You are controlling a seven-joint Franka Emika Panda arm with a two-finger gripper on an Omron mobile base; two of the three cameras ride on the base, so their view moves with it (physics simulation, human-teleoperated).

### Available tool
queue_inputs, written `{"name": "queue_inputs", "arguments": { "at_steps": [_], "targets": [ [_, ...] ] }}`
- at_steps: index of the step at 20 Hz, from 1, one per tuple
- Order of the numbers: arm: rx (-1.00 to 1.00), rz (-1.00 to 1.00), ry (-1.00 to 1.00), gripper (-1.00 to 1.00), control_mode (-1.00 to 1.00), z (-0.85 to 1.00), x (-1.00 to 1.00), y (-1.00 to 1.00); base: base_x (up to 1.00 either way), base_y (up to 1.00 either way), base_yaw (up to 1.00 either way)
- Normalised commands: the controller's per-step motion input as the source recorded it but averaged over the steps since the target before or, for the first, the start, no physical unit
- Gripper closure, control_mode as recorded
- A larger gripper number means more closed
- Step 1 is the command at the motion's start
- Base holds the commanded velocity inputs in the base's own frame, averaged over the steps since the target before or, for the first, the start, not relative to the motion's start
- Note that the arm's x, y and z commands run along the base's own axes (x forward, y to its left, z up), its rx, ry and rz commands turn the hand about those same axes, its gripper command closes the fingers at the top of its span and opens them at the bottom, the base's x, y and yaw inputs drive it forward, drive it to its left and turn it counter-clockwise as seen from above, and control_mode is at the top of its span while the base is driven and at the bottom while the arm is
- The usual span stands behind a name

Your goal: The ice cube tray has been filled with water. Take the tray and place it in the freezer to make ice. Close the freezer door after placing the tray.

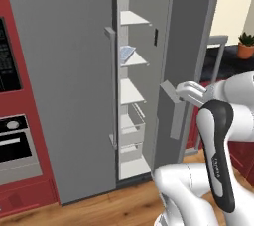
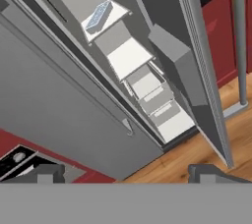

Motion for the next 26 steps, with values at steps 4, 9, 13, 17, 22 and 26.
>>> {"name": "queue_inputs", "arguments": {
  "at_steps": [4,9,13,17,22,26],
  "targets": [
    [0.0,0.0,0.0,-1.0,1.0,0.0,0.0,0.0,-0.1,-0.44,0.09],
    [0.0,0.0,0.0,-1.0,1.0,0.0,0.0,0.0,-0.04,-0.09,0.03],
    [0.0,0.0,0.0,-1.0,-1.0,-0.01,0.08,0.0,0.0,0.0,0.0],
    [0.0,0.0,0.0,-1.0,-1.0,-0.07,0.12,0.0,0.0,0.0,0.0],
    [0.01,0.0,0.0,-1.0,-1.0,-0.01,0.11,-0.43,0.0,0.0,0.0],
    [0.04,0.0,0.0,-1.0,-1.0,0.0,0.02,-0.69,0.0,0.0,0.0]
  ]
}}
